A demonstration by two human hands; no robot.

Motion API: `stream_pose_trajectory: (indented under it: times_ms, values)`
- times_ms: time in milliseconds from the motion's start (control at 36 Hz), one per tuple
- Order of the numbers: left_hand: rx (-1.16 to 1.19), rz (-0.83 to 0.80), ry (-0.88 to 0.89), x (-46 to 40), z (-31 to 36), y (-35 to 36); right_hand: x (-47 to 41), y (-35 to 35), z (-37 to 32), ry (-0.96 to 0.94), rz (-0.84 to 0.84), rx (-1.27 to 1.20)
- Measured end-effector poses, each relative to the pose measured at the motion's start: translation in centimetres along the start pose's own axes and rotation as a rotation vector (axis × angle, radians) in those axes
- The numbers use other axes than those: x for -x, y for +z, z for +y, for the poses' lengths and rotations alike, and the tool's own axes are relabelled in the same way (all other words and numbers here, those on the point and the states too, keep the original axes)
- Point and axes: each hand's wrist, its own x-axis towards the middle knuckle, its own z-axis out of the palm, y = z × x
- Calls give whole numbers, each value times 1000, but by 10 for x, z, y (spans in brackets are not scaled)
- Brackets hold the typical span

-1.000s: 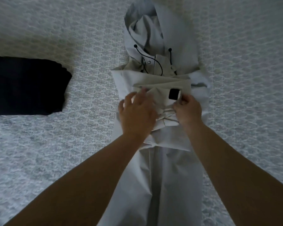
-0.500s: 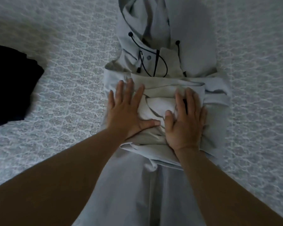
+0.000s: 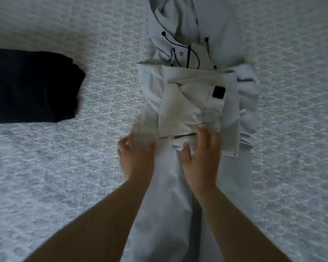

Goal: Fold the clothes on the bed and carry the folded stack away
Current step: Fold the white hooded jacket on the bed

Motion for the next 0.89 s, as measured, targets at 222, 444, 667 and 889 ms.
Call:
stream_pose_trajectory:
  times_ms: [222,444,667,889]
  values:
    - [-235,-208,-148,40,-36,-15,70,12,-15,815,-254,-150]
    - [-120,-288,-293,14,-60,-24,69,33,-40,710,-634,-308]
    - [172,-279,-54,13,-71,-39,64,43,-51,959,-692,-620]
    - [-33,-346,-52,12,-73,-32,63,43,-52,648,-665,-169]
